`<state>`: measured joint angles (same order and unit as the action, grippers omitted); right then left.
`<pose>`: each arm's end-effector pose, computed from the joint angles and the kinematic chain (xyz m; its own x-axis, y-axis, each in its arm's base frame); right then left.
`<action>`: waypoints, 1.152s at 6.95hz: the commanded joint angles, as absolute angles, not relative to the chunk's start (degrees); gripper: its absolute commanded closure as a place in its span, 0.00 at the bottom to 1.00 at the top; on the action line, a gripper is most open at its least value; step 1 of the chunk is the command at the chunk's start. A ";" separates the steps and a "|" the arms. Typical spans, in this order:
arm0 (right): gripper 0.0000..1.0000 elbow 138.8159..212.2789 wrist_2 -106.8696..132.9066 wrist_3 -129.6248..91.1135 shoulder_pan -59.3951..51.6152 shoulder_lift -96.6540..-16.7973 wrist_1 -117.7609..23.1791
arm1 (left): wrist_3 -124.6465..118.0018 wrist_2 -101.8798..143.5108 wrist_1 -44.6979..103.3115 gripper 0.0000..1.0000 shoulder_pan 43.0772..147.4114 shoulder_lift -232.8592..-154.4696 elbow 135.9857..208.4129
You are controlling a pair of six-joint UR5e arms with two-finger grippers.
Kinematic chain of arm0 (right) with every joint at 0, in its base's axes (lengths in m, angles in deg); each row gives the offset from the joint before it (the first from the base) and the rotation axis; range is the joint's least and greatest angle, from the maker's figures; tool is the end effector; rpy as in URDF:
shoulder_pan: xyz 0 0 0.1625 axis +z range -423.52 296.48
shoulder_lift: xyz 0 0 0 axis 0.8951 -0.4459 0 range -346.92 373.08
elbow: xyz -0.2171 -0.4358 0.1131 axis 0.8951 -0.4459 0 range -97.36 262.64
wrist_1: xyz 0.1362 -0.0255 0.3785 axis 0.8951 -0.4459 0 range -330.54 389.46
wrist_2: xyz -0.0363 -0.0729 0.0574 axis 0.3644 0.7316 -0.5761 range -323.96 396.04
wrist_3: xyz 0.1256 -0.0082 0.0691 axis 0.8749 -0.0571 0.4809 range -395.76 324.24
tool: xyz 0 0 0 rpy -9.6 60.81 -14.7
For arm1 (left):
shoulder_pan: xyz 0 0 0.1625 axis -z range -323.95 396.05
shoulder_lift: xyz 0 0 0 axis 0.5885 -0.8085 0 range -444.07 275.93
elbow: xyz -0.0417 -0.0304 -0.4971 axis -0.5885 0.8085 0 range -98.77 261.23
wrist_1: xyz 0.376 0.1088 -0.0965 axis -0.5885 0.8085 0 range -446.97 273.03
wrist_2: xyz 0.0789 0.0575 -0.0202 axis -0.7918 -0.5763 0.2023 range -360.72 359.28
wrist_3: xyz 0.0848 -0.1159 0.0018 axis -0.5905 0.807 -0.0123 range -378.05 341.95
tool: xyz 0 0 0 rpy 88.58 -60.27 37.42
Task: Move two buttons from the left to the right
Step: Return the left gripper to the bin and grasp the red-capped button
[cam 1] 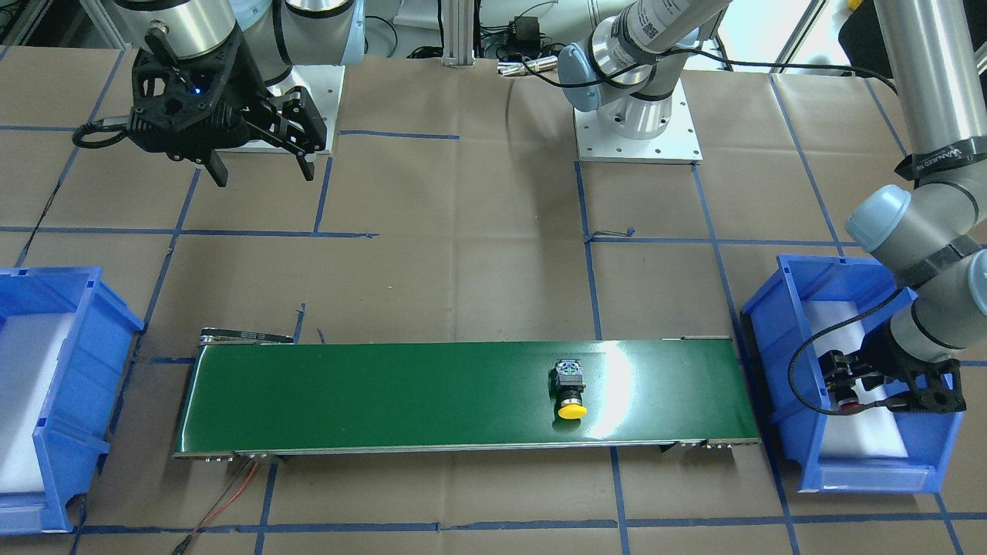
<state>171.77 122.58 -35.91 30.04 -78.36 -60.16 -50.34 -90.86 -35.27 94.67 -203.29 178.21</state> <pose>0.1710 -0.4623 0.5376 -0.9960 -0.0667 -0.0602 -0.0648 0.9973 -0.0338 0.2280 -0.6292 0.2341 -0.9996 0.0155 -0.0217 0.0162 0.9994 -0.0295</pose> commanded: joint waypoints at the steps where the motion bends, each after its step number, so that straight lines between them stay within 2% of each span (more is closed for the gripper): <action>1: 0.00 172.20 122.44 -35.93 30.08 -78.15 -60.63 | -50.31 -90.89 -35.21 0.76 94.67 -203.08 178.09; 2: 0.00 171.77 122.52 -36.02 30.08 -77.97 -61.07 | -50.40 -90.98 -35.20 0.91 94.58 -202.99 178.00; 3: 0.00 171.76 122.44 -35.93 30.08 -78.49 -60.90 | -50.48 -91.16 -34.42 1.00 94.50 -202.99 176.69; 5: 0.00 171.85 122.44 -35.58 30.08 -78.06 -60.98 | -50.48 -90.98 -31.11 1.00 94.50 -201.42 174.59; 8: 0.00 172.38 122.44 -35.32 30.08 -77.89 -60.37 | -50.57 -91.33 -7.87 0.99 94.85 -197.47 160.47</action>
<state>172.26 122.50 -35.42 30.08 -78.06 -60.35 -50.56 -91.10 -18.23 94.68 -199.64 166.45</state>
